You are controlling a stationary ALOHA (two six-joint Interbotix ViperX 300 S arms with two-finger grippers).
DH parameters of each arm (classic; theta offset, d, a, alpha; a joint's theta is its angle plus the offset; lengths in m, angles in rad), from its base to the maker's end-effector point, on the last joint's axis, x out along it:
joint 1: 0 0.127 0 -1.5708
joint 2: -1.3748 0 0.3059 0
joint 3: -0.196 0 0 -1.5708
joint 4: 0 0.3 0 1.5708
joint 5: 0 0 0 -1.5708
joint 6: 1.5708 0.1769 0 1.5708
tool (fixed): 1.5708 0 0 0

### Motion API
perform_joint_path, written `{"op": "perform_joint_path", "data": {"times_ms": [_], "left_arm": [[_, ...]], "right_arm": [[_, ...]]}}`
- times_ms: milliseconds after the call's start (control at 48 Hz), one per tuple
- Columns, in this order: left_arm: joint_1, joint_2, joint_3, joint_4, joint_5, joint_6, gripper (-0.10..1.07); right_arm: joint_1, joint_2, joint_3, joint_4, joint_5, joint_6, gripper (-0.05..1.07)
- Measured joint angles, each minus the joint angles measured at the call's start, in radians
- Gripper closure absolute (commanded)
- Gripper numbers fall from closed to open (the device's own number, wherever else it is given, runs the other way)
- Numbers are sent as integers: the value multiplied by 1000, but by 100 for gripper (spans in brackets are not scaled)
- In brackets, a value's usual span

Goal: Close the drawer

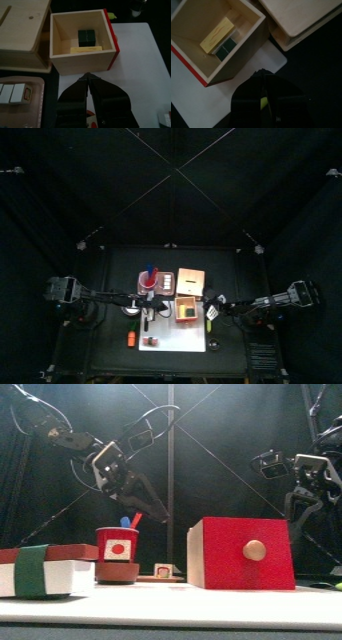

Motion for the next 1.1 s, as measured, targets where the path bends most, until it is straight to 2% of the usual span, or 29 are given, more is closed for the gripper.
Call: {"op": "perform_joint_path", "data": {"times_ms": [167, 417, 1104], "left_arm": [[26, 71, -61, 37, 17, 0, 50], [44, 164, -144, 84, 97, 0, 50], [58, 222, -235, 101, 124, 0, 50]], "right_arm": [[-2, 2, 0, -6, 2, 0, 57], [-5, 2, -3, -34, 0, 0, 57], [-26, 89, -38, -58, -61, 0, 57]]}}
